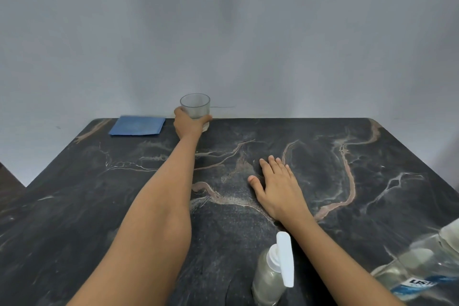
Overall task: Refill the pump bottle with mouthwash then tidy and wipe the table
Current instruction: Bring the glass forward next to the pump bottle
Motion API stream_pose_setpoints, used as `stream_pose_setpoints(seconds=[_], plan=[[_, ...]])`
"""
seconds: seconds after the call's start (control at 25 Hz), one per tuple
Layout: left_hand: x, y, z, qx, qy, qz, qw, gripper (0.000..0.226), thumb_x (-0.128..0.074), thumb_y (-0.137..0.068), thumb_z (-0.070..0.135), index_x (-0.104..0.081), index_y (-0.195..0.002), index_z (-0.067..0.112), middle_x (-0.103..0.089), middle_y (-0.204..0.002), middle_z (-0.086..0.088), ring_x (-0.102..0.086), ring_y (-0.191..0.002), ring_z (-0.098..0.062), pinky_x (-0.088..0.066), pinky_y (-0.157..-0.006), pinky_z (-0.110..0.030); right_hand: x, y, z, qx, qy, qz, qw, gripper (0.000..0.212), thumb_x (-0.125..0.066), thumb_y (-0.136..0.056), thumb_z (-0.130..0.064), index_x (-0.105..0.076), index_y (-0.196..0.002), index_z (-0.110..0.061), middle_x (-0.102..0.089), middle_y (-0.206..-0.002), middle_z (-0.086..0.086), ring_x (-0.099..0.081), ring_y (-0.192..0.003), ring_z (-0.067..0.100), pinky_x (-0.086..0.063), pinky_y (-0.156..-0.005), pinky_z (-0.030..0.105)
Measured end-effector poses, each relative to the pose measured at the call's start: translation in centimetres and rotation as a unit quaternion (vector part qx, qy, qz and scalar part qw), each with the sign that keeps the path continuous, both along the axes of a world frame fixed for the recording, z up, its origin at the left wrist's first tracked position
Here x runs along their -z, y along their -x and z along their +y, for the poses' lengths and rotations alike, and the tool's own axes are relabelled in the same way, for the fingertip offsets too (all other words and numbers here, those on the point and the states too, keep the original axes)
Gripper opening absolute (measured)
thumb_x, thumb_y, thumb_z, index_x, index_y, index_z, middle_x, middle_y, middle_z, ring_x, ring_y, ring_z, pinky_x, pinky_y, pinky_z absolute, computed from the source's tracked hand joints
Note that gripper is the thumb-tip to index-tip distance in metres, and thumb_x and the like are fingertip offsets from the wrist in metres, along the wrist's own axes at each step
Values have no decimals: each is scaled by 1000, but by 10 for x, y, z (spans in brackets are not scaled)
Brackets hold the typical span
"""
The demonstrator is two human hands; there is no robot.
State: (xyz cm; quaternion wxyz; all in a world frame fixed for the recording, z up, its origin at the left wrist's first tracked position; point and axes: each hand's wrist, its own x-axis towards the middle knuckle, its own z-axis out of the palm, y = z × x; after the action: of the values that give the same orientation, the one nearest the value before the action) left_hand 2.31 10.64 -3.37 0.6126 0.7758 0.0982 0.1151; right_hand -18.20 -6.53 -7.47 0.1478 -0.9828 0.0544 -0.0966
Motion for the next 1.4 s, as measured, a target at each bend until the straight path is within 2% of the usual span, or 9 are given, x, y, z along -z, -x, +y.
stream_pose_setpoints(seconds=[0.16, 0.32, 0.44, 0.64, 0.88, 0.96, 1.08, 1.28, 1.4], plan=[[-3, 24, 15, 9, 8, 4, 1000, 81, -87, -64, 27, -45, -131, 11, -51, -132, -7, -49, -120, -23, -41, -92, -26, -2, 1, 0, -1, -12, -4, 1000, 62, -29, -98, -51, -29, -149, -16, -23, -158, 7, -14, -147, 21, -8, -120, 36], [-11, 80, 44, 46, -70, -29, 996, 70, -87, -63, 32, -52, -121, 13, -56, -119, -3, -52, -110, -20, -38, -85, -24, -4, 1, -2, -21, -77, -22, 997, 45, -36, -100, -28, -42, -140, -10, -38, -150, 13, -26, -144, 24, -19, -119, 40], [-20, 140, 64, 54, -74, -36, 995, 78, -86, -62, 36, -51, -128, 13, -56, -123, -2, -50, -110, -16, -38, -87, -25, -10, 11, -2, -36, -140, -38, 989, 36, -39, -99, -15, -51, -131, -5, -49, -141, 15, -36, -138, 24, -31, -113, 40], [-25, 236, 88, 52, -39, -30, 997, 86, -89, -60, 35, -47, -134, 17, -56, -130, -3, -54, -117, -19, -44, -97, -29, -25, 47, 4, -38, -228, -76, 970, 29, -40, -100, -8, -59, -121, 0, -58, -127, 16, -52, -121, 29, -39, -104, 35], [-14, 319, 115, 45, -1, -38, 998, 82, -91, -57, 32, -51, -128, 23, -59, -119, 6, -56, -107, -9, -38, -80, -9, -48, 120, 26, -69, -377, -183, 905, 28, -38, -103, -17, -60, -118, -9, -64, -106, -1, -59, -92, 1, -44, -81, 21], [-9, 338, 122, 37, 13, -41, 998, 81, -91, -56, 31, -52, -127, 22, -60, -117, 7, -57, -105, -8, -38, -79, -7, -56, 142, 36, -91, -448, -205, 866, 28, -35, -103, -16, -59, -117, -10, -64, -111, 0, -61, -96, 2, -49, -85, 21], [1, 356, 128, 36, 15, -44, 998, 74, -91, -57, 30, -53, -121, 26, -60, -114, 7, -58, -106, -10, -40, -83, -13, -60, 166, 48, -110, -508, -208, 829, 33, -34, -95, -16, -59, -116, -14, -63, -117, 8, -60, -104, 16, -48, -88, 25], [10, 362, 131, 42, 19, -42, 998, 77, -91, -58, 28, -52, -125, 24, -58, -114, 7, -57, -109, -12, -39, -84, -15, -52, 182, 48, -169, -524, -166, 818, 42, -40, -81, -17, -52, -121, -23, -56, -129, 12, -52, -121, 22, -40, -103, 35], [15, 359, 131, 49, 29, -42, 997, 79, -89, -62, 28, -49, -130, 24, -58, -124, 6, -56, -114, -12, -40, -91, -18, -45, 183, 48, -199, -511, -143, 824, 47, -52, -82, -26, -46, -129, -18, -55, -133, 12, -50, -127, 21, -38, -108, 37]])
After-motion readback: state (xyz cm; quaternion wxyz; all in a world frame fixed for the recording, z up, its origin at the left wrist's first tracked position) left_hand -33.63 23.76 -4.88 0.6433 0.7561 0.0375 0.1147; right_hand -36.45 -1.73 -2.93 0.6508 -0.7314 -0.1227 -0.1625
